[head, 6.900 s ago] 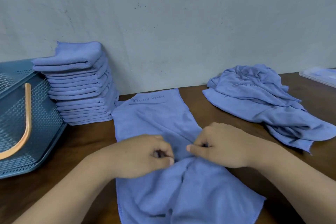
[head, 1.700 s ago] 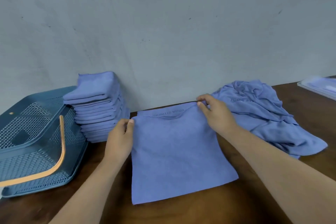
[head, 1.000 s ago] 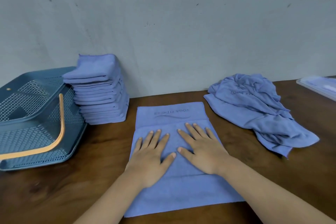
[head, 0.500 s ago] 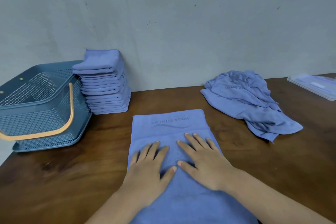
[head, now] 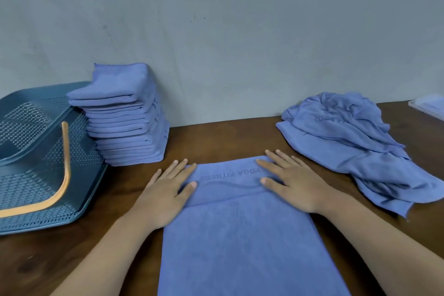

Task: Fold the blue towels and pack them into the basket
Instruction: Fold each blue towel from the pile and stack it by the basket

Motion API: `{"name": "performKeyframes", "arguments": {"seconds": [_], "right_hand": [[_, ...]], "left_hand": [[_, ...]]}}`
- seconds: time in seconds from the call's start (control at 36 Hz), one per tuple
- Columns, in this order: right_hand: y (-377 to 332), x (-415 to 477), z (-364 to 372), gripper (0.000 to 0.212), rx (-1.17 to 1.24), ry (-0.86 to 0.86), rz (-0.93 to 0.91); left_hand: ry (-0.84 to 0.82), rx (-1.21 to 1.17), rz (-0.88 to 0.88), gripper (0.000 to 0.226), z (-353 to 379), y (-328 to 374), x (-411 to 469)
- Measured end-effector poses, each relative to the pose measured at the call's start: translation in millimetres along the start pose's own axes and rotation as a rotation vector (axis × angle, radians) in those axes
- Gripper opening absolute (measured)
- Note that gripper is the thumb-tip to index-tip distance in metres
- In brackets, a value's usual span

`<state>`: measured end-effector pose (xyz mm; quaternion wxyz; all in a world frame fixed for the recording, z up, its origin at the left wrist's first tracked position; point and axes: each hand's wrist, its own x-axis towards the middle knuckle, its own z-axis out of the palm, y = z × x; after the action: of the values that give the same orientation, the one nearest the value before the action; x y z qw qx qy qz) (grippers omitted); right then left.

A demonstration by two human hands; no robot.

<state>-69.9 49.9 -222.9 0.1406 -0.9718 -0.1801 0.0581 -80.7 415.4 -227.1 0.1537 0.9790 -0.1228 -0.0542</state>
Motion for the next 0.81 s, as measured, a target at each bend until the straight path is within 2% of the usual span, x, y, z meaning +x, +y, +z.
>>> {"name": "performKeyframes", "arguments": {"seconds": [0.06, 0.11, 0.17, 0.22, 0.28, 0.33, 0.42, 0.47, 0.69, 0.81], "right_hand": [[3, 0, 2, 0.064, 0.058, 0.042, -0.007], [5, -1, 5, 0.057, 0.154, 0.165, -0.025], [8, -2, 2, 0.039, 0.213, 0.313, -0.071], [11, -6, -4, 0.016, 0.193, 0.376, -0.128], [14, -10, -11, 0.005, 0.163, 0.319, -0.162], [15, -14, -16, 0.002, 0.136, 0.235, -0.173], [15, -17, -20, 0.011, 0.068, 0.143, -0.177], [13, -19, -22, 0.015, 0.018, 0.105, -0.166], [6, -20, -22, 0.013, -0.025, 0.099, -0.169], [4, -22, -24, 0.012, 0.094, 0.192, -0.204]], "left_hand": [[0.035, -0.009, 0.0, 0.059, 3, -2, 0], [0.138, -0.063, 0.006, 0.055, 6, -2, 0], [0.3, -0.129, 0.068, 0.04, 2, 1, -2], [0.408, -0.164, 0.185, 0.019, -6, 6, -6], [0.368, -0.14, 0.293, 0.015, -12, 11, -8], [0.245, -0.096, 0.369, 0.017, -14, 15, -10], [0.127, -0.024, 0.397, 0.01, -14, 18, -11], [0.096, 0.02, 0.406, 0.014, -15, 20, -12], [0.101, 0.012, 0.422, 0.016, -13, 24, -13], [0.139, -0.218, 0.414, 0.013, -19, 28, -16]]}}
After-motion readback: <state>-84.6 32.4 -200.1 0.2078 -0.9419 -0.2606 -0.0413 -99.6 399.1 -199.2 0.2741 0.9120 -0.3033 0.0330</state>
